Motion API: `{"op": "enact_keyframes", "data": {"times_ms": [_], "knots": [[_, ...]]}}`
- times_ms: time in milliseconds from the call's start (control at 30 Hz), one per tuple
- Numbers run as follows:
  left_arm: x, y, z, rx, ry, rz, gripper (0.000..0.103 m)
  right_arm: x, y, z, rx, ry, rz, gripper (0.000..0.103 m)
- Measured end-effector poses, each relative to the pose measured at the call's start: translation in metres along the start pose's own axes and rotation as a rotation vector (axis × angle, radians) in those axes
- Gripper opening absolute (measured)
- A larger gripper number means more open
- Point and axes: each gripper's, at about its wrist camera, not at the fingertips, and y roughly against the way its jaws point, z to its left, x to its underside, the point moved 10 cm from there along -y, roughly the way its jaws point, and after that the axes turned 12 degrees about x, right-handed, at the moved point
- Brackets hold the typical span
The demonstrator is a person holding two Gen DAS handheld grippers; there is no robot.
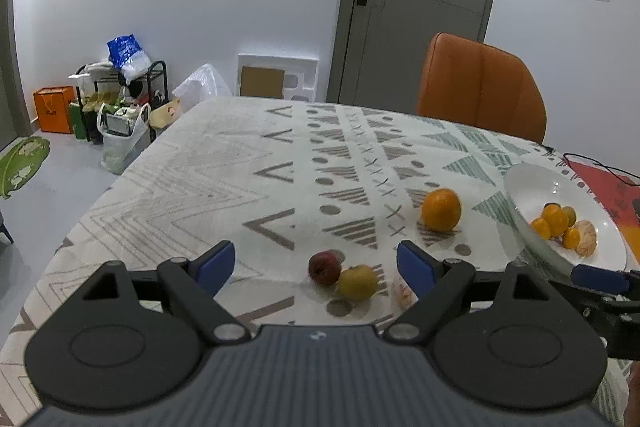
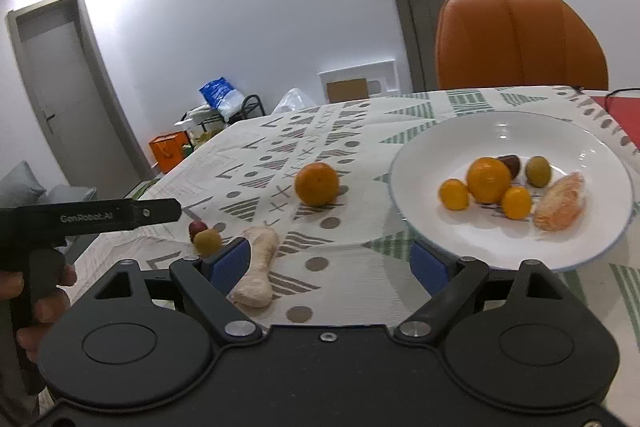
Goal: Organize fruits
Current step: 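Withdraw both open grippers from the bowl toward the remaining fruit, then grasp the large peeled pale citrus segment with the right gripper, then grasp a red plum with the left gripper while the right gripper lifts the segment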
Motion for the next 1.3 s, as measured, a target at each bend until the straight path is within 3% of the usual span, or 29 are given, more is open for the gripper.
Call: {"op": "enact_keyframes", "data": {"times_ms": [667, 933, 1033, 1133, 1300], "knots": [[0.016, 0.001, 0.032, 0.016, 0.033, 0.022, 0.084, 0.011, -0.031, 0.058, -0.066, 0.107, 0.071, 0.085], [0.014, 0.002, 0.038, 0.028, 0.027, 0.012, 0.079, 0.016, -0.048, 0.072, -0.075, 0.134, 0.101, 0.079], [0.014, -0.002, 0.039, 0.032, 0.032, 0.016, 0.077, 0.018, -0.052, 0.075, -0.064, 0.161, 0.095, 0.072], [0.015, -0.005, 0.038, 0.041, 0.026, 0.021, 0.072, 0.016, -0.053, 0.079, -0.058, 0.214, 0.090, 0.041], [0.016, -0.012, 0.033, 0.057, 0.016, 0.035, 0.062, 0.013, -0.050, 0.073, -0.073, 0.192, 0.113, 0.036]]}}
